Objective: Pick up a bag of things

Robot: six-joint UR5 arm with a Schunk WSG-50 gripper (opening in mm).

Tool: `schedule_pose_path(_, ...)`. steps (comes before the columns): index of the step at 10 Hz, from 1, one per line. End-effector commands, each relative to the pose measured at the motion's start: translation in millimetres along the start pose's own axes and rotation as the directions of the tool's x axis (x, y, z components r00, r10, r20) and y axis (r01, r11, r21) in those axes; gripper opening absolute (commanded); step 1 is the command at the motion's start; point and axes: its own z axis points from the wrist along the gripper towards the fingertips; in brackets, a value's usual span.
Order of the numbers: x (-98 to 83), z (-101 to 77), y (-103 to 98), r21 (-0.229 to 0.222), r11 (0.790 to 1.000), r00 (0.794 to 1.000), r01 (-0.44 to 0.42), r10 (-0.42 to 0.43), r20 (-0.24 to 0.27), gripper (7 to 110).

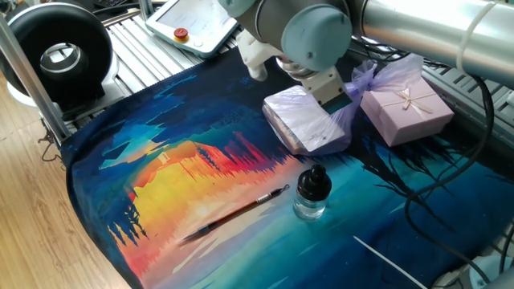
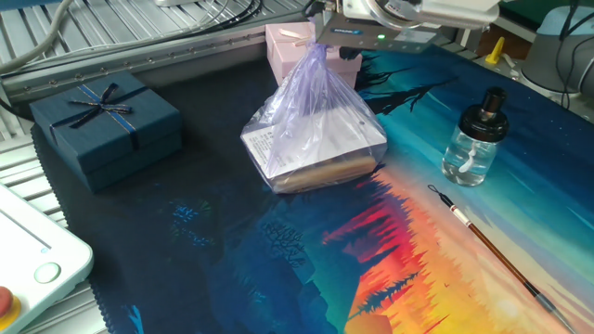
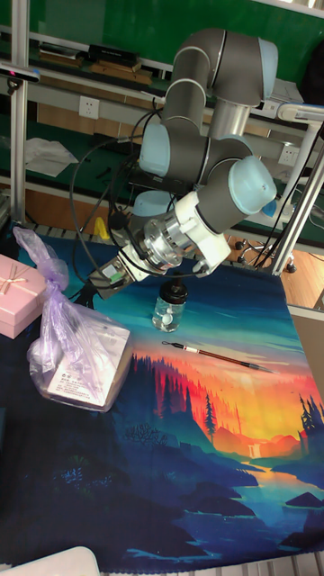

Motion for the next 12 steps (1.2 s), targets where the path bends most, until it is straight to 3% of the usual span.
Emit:
schedule_pose_path(1, 5.3, -0.6, 6, -0.024, 0.999, 0.999, -0.044, 0.044, -0.022, 7)
schedule_pose_path(2, 16.4, -1.1, -2, 0.014, 0.996, 0.994, -0.090, 0.090, -0.064, 7)
schedule_pose_path(3, 18.9, -1.5, -11, 0.051, 0.996, 0.994, -0.079, 0.083, -0.071, 7)
schedule_pose_path(4, 14.8, -1.3, -14, 0.058, 0.998, 0.998, -0.033, 0.037, -0.057, 7)
schedule_pose_path(5, 0.0, -0.6, -8, 0.032, 0.999, 1.000, -0.006, 0.006, 0.000, 7)
schedule_pose_path(7, -4.2, -0.9, -13, 0.051, 0.997, 0.998, 0.053, -0.054, 0.014, 7)
schedule_pose_path(9, -7.3, -1.6, -22, 0.089, 0.995, 0.998, 0.055, -0.057, 0.024, 7)
schedule_pose_path(11, -12.5, -1.4, -17, 0.070, 0.996, 0.997, 0.057, -0.060, 0.046, 7)
schedule_pose_path(12, -18.8, 0.1, -13, 0.049, 0.997, 0.996, 0.053, -0.057, 0.068, 22)
